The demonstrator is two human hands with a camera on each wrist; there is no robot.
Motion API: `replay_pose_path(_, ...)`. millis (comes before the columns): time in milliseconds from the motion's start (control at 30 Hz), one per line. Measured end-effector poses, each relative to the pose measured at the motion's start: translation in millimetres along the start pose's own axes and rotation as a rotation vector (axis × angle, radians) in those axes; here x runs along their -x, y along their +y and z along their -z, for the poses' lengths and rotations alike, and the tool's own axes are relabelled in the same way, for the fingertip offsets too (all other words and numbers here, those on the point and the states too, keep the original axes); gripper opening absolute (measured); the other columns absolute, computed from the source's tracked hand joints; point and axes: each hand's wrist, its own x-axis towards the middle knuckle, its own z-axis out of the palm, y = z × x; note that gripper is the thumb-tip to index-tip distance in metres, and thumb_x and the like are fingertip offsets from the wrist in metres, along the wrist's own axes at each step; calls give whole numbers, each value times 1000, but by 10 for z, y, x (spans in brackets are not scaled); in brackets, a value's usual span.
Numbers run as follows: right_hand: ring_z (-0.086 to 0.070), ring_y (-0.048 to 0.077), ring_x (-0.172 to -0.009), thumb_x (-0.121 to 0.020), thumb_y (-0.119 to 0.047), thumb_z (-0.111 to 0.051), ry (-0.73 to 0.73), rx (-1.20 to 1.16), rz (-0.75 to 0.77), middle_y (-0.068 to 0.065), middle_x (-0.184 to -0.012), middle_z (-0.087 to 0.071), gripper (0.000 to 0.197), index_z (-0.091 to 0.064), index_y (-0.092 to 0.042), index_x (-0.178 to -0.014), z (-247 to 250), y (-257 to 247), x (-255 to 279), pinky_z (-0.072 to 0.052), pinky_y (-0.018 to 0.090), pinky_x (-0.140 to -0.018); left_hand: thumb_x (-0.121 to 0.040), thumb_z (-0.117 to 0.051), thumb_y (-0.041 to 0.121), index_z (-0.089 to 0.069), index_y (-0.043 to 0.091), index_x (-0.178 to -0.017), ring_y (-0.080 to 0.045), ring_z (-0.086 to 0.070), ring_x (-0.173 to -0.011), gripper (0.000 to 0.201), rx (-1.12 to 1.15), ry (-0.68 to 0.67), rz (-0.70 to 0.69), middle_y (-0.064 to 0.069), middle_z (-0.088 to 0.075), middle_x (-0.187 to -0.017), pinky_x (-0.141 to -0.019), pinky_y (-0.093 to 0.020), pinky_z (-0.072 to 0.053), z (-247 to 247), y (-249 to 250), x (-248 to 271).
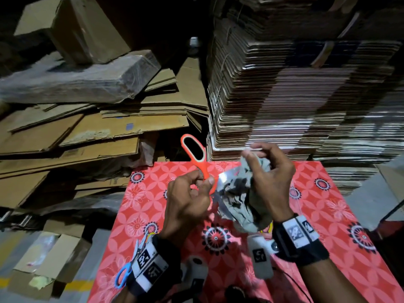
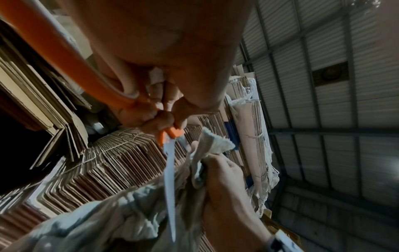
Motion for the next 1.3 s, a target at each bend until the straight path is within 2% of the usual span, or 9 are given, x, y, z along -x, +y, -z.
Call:
replay_pose_path(133, -66, 1, -81, -88, -6, -80, 50, 30, -64, -4, -89, -72, 10, -72, -11, -94, 207, 126, -171, -52, 17, -76, -91, -63, 48, -55, 10, -71, -19, -48, -49, 44, 45, 76, 54, -10, -51, -54, -48, -45, -41, 87, -112, -115)
replay_pose_path(333, -76, 19, -87, -80, -2, -88, 1, -41, -162, 0, -87, -78, 18, -76, -12, -88, 241, 262, -80, -61, 29, -83, -100, -65, 31, -47, 25, -61, -21, -46, -39, 44, 182, 100, 124, 8, -44, -50, -49, -25, -34, 108, -132, -191)
replay_pose_path(400, -74, 16, -82, -81, -6, -88, 11, -76, -189, -1, -84, -78, 14, -77, -14, -86, 240, 255, -83, -59, 26, -79, -104, -64, 23, -49, 23, -63, -22, -47, -38, 44, 190, 111, 128, 4, -47, -48, -46, -24, -34, 114, -118, -184)
replay_pose_path(567, -75, 10, -84, -85, 1, -81, -19, -163, -284, -2, -87, -80, 17, -78, -7, -100, 303, 181, -178, -60, 26, -80, -105, -59, 15, -54, -8, -75, -20, -44, -34, 38, 330, 116, 200, -20, -51, -50, -40, -22, -34, 126, -63, -170)
replay_pose_path(667, -74, 10, -85, -88, 2, -78, -82, -221, -286, -1, -88, -80, 22, -78, -15, -102, 305, 46, -210, -58, 20, -79, -105, -61, 18, -53, 0, -71, -23, -47, -37, 39, 299, 126, 198, -23, -53, -51, -43, -24, -34, 137, -73, -167)
replay_pose_path(867, -75, 13, -92, -86, 6, -79, -153, -249, -150, 1, -95, -79, 26, -77, -14, -103, 95, -264, -153, -58, 21, -82, -104, -62, 17, -49, -4, -75, -19, -50, -36, 39, 287, 136, 162, -36, -50, -59, -42, -21, -35, 78, 36, -161)
replay_pose_path(1100, -76, 10, -97, -88, -3, -81, -178, -59, 90, -6, -98, -79, 32, -73, -15, -117, -223, -439, 34, -60, 30, -87, -102, -60, 2, -63, -2, -80, -17, -54, -40, 22, 262, 147, 63, -8, -56, -50, -45, -22, -40, 42, 142, -135)
replay_pose_path(1233, -71, 5, -96, -88, -3, -76, -182, 219, 327, -13, -105, -74, 42, -70, -12, -129, -331, -448, 232, -50, 12, -92, -90, -56, 12, -68, 5, -85, -18, -52, -41, 15, 257, 188, 19, -7, -57, -51, -42, -26, -38, 12, 201, -112)
replay_pose_path(1300, -70, 8, -100, -88, -3, -70, -177, 230, 342, -10, -106, -74, 48, -66, -10, -136, -356, -444, 292, -48, 12, -94, -88, -55, 13, -67, 7, -83, -20, -50, -43, 15, 224, 209, 5, -16, -56, -53, -37, -39, -40, 6, 180, -98)
